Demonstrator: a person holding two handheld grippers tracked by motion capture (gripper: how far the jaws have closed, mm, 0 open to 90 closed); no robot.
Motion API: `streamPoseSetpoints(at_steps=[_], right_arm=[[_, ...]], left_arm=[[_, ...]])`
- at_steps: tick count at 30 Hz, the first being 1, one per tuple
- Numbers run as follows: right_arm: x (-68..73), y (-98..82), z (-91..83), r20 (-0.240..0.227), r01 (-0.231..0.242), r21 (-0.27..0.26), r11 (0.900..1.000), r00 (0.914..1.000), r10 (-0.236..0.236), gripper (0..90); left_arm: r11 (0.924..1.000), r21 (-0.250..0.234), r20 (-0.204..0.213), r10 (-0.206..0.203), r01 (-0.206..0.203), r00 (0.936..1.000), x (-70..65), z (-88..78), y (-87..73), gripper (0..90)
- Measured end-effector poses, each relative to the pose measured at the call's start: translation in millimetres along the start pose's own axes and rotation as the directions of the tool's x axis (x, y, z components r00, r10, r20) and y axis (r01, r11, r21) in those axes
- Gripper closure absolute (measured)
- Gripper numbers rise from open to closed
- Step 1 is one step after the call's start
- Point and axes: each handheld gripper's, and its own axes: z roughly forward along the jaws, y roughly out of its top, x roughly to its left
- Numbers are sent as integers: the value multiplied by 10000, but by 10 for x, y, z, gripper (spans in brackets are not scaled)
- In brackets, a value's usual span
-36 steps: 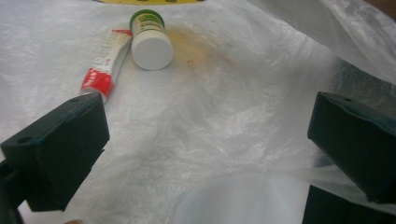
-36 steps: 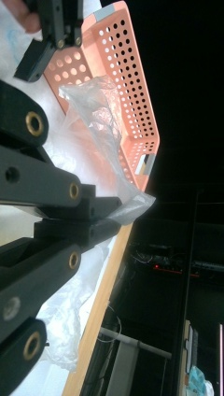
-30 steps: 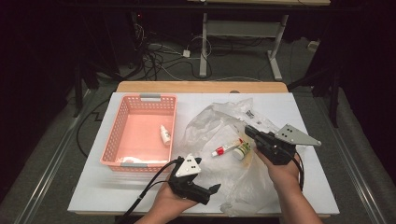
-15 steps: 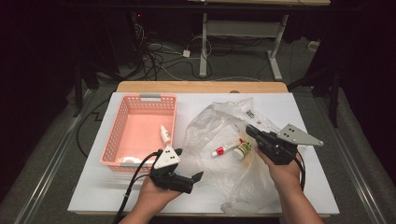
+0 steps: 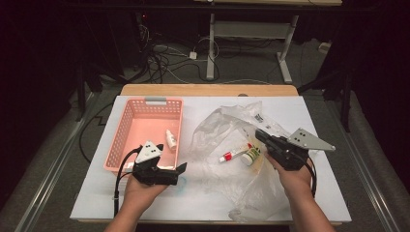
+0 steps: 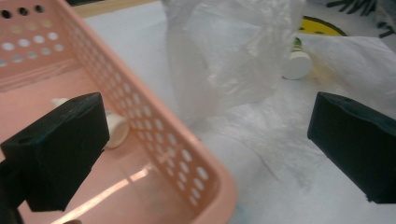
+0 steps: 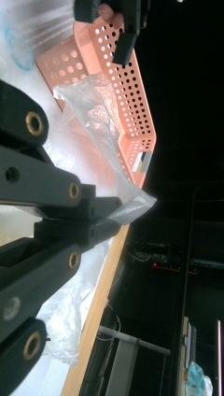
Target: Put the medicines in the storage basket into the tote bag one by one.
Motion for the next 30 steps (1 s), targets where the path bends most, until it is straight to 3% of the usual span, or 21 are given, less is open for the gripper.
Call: streamPoseSetpoints(at_steps=[11, 20, 24, 30], right_arm=[[0, -3, 4, -18, 52, -2, 10000, 10000, -52, 900], [-1, 1, 1, -36, 83, 11, 10000, 10000, -83, 900], [4, 9, -4, -3, 65, -28, 10000, 10000, -65, 900], [-3, -7, 10, 15, 105, 22, 9999, 9999, -105, 900]], left_arm=[[9986, 161, -741, -486, 500, 9961, 294, -106, -71, 0], [9968, 93, -847, -782, 793, 9933, 368, -135, -88, 0], [9958, 41, -646, -913, 918, 9937, 374, -136, -30, 0], [9950, 224, -794, -950, 971, 9923, 412, -89, 154, 0]])
